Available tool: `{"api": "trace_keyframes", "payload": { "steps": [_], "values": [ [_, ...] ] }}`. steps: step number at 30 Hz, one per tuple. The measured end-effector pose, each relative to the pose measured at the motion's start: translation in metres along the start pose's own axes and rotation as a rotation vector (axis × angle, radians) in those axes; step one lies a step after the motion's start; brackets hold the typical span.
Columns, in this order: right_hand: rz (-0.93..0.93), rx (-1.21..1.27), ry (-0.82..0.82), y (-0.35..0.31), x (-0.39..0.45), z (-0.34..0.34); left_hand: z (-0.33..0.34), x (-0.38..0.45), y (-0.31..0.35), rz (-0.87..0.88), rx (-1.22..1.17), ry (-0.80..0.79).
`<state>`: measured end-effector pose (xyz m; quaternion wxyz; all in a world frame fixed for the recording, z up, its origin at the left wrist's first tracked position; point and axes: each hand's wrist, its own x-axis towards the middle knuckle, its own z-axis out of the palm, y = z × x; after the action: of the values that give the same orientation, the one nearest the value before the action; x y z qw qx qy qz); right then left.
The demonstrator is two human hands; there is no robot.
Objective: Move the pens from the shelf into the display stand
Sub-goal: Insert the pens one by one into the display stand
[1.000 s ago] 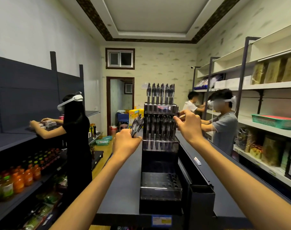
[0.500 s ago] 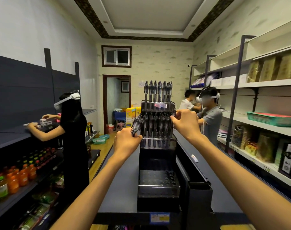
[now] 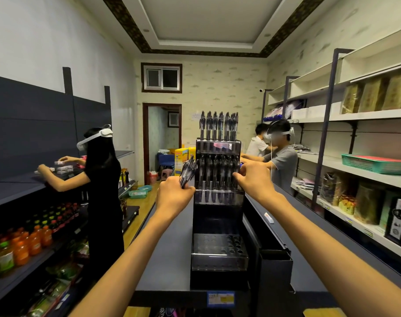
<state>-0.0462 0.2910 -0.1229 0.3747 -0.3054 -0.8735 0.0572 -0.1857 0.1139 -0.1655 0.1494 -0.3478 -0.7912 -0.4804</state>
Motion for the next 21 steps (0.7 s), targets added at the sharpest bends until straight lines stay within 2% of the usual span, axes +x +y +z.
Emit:
{"api": "trace_keyframes", "payload": {
  "steps": [3, 5, 6, 8, 11, 13, 21],
  "values": [
    [0.031, -0.138, 0.003, -0.005, -0.004, -0.007, 0.0, 0.0, 0.0, -0.012, 0.007, -0.069],
    [0.013, -0.263, 0.098, -0.01, -0.012, -0.012, 0.0, 0.0, 0.0, -0.014, 0.015, -0.101],
    [-0.008, -0.251, 0.15, -0.014, -0.015, -0.015, 0.0, 0.0, 0.0, -0.018, 0.013, -0.108],
    [-0.063, -0.069, 0.141, -0.023, -0.022, -0.018, 0.001, 0.0, 0.001, -0.022, 0.007, -0.107],
    [-0.077, 0.391, -0.151, -0.04, -0.026, -0.018, 0.001, -0.001, 0.004, -0.017, 0.002, -0.118],
    [-0.046, 0.583, -0.277, -0.046, -0.027, -0.016, 0.001, -0.002, 0.007, -0.013, -0.025, -0.13],
    [0.002, 0.813, -0.377, -0.052, -0.032, -0.006, 0.001, -0.008, 0.013, 0.007, -0.107, -0.232]
  ]
}}
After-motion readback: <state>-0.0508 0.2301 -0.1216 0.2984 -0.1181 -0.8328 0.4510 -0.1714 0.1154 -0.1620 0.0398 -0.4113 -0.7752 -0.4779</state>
